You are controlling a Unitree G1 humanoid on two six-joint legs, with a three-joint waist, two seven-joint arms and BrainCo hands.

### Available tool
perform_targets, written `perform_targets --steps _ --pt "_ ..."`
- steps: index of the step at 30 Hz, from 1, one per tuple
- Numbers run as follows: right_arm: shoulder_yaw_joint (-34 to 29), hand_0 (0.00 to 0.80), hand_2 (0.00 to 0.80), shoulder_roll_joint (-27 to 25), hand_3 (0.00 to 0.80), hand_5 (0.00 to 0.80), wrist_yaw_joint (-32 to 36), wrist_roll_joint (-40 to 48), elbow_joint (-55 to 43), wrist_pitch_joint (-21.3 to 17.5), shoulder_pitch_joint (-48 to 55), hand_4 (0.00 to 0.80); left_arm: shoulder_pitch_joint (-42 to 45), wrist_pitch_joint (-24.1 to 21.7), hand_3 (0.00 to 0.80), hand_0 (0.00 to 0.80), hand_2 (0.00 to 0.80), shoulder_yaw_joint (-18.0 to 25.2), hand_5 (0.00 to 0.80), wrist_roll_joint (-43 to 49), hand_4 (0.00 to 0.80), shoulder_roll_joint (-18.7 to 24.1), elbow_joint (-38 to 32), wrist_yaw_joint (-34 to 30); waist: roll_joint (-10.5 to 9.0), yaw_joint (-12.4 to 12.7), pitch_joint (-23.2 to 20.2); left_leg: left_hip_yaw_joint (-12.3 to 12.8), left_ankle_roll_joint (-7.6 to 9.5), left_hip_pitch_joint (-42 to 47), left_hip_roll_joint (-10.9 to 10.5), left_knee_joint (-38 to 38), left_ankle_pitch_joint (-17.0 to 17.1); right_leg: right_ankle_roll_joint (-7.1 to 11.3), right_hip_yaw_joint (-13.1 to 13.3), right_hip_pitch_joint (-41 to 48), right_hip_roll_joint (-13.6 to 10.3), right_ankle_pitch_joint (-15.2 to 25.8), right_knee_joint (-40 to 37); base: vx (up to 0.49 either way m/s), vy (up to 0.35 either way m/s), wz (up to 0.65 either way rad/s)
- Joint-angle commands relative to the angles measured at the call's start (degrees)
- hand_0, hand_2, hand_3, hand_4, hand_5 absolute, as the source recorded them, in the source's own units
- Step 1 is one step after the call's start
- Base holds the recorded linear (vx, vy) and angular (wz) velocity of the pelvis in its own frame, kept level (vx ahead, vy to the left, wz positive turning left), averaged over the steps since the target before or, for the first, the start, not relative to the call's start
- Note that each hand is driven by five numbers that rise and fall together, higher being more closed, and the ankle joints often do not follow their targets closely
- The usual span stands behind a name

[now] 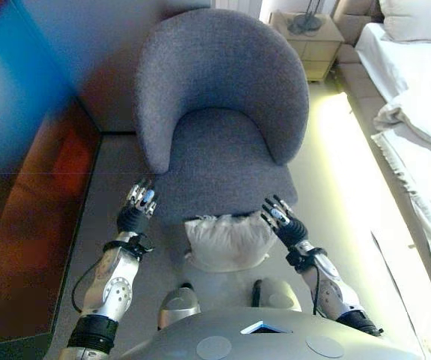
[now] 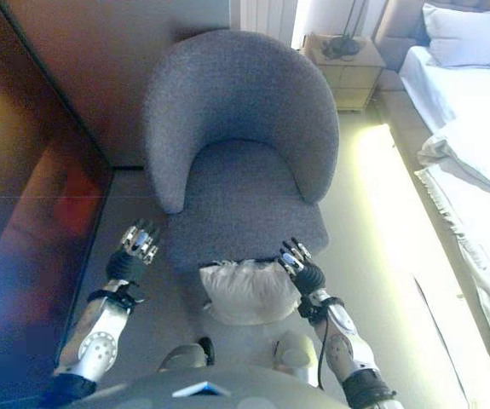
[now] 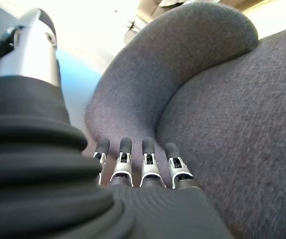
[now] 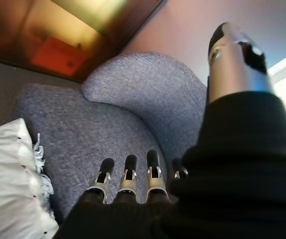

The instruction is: Pick up the cushion and take it to the sofa

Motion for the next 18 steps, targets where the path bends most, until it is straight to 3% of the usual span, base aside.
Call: perform_targets --steps 1,5,6,7,13,18 --pt "-0.52 0.0 0.0 1.12 0.0 0.0 0.36 2.06 -3.61 -2.8 -3.31 0.0 -1.4 -3.03 0.0 0.0 0.0 0.89 0.0 4.02 0.0 3.5 -5.02 -0.68 -3.52 0.11 2.39 -4.89 -1.08 -0.3 -1.5 0.71 -3.28 6.33 2.62 3.02 -3.64 11.82 -15.57 0.166 -0.311 -0.19" --pt "-0.49 0.0 0.0 0.43 0.0 0.0 0.76 3.24 -4.12 -1.26 -5.02 0.0 0.18 -3.52 0.0 0.0 0.0 0.92 0.0 3.04 0.0 3.54 -5.55 -2.1 -4.37 -0.32 3.12 -3.86 -2.15 1.85 0.88 0.52 -4.53 8.16 2.77 1.32 -2.73 14.23 -19.82 0.182 -0.269 0.05" --pt "-0.61 0.0 0.0 0.34 0.0 0.0 1.11 3.13 -4.2 -0.74 -5.12 0.0 0.27 -3.72 0.0 0.0 0.0 0.98 0.0 2.79 0.0 3.42 -5.43 -2.4 -4.37 -0.58 3.22 -4.29 -2.18 2.1 1.4 0.57 -4.63 8.07 4.28 1.12 -2.03 13.34 -19.3 0.18 -0.252 0.21" --pt "-0.59 0.0 0.0 0.35 0.0 0.0 1.04 2.63 -4.24 -0.53 -4.81 0.0 0.07 -3.52 0.0 0.0 0.0 0.82 0.0 2.03 0.0 3.12 -5.13 -2.72 -4.19 -1.02 3.2 -5.11 -2.26 1.73 2.24 1.18 -4.59 7.81 6.07 1.34 -0.65 11.26 -18.47 0.188 -0.248 0.39" --pt "-0.79 0.0 0.0 -1.53 0.0 0.0 0.72 1.09 -6.67 0.05 -1.15 0.0 2.42 -1.95 0.0 0.0 0.0 0.28 0.0 -0.53 0.0 0.93 -5.85 -3.03 -3.67 -2.45 2.08 -4.55 -3.89 5.69 7.22 -1.23 -1.71 6.19 5.67 2.68 3.33 5.13 -15.22 0.232 -0.183 0.11" --pt "-1.65 0.0 0.0 -2.77 0.0 0.0 1.54 2.02 -6.24 -0.48 -0.51 0.0 2.61 -1.87 0.0 0.0 0.0 -1.08 0.0 -0.44 0.0 0.13 -7.11 -2.32 -2.58 -3.03 1.37 -5.42 -5.42 5.35 8.83 -0.8 0.99 4.03 4.67 4.03 5.61 3.73 -15.78 0.127 -0.111 0.08"
